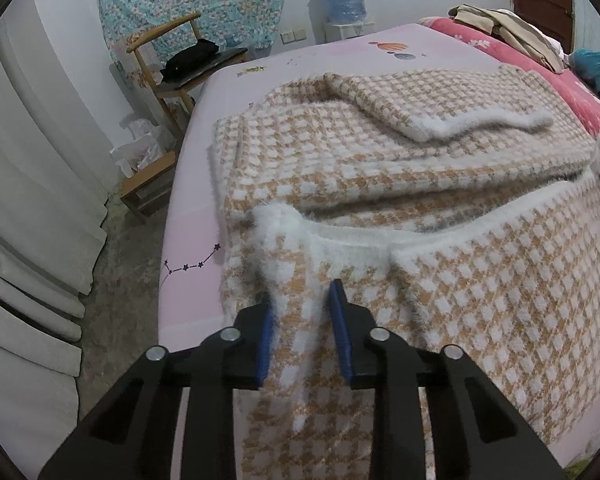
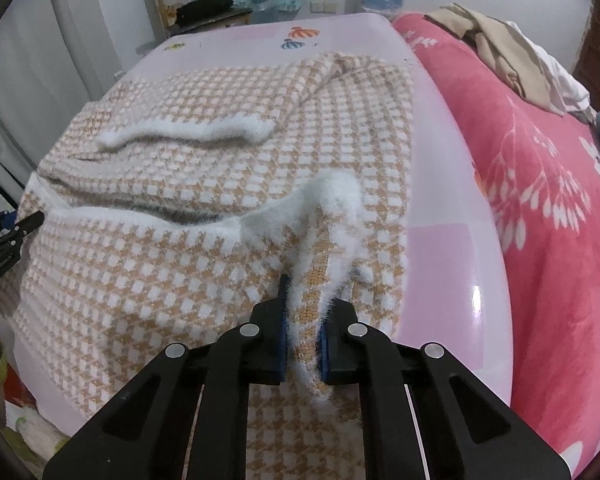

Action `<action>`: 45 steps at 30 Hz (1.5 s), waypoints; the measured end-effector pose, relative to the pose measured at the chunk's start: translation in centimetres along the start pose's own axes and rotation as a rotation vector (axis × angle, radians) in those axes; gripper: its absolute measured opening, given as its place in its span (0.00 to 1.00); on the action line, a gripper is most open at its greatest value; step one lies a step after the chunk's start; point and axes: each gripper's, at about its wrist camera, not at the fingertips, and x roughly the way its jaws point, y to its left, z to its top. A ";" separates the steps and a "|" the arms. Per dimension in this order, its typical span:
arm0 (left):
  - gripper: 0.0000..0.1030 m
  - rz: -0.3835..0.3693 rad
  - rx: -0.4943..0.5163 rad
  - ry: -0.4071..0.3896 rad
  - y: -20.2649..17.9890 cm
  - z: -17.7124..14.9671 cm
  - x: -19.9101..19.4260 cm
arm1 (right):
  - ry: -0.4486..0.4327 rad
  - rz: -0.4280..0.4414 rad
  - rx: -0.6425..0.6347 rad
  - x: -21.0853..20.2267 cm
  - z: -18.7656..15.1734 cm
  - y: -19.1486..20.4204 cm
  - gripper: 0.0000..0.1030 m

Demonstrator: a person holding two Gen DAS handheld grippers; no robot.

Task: Fold large clothes
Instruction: 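Lift the trim edge with both grippers and fold it over the coat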

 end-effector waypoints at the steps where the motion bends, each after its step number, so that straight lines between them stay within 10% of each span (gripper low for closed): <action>1: 0.19 -0.001 0.000 -0.001 0.0 0.1 0.0 | -0.003 0.003 0.004 0.0 -0.1 0.1 0.09; 37: 0.14 0.013 0.015 0.005 -0.7 0.0 0.1 | 0.000 0.028 0.025 0.1 0.7 -1.7 0.19; 45: 0.12 0.027 0.028 -0.022 -0.8 -0.1 -0.3 | -0.036 0.039 0.043 -0.6 0.4 -1.9 0.06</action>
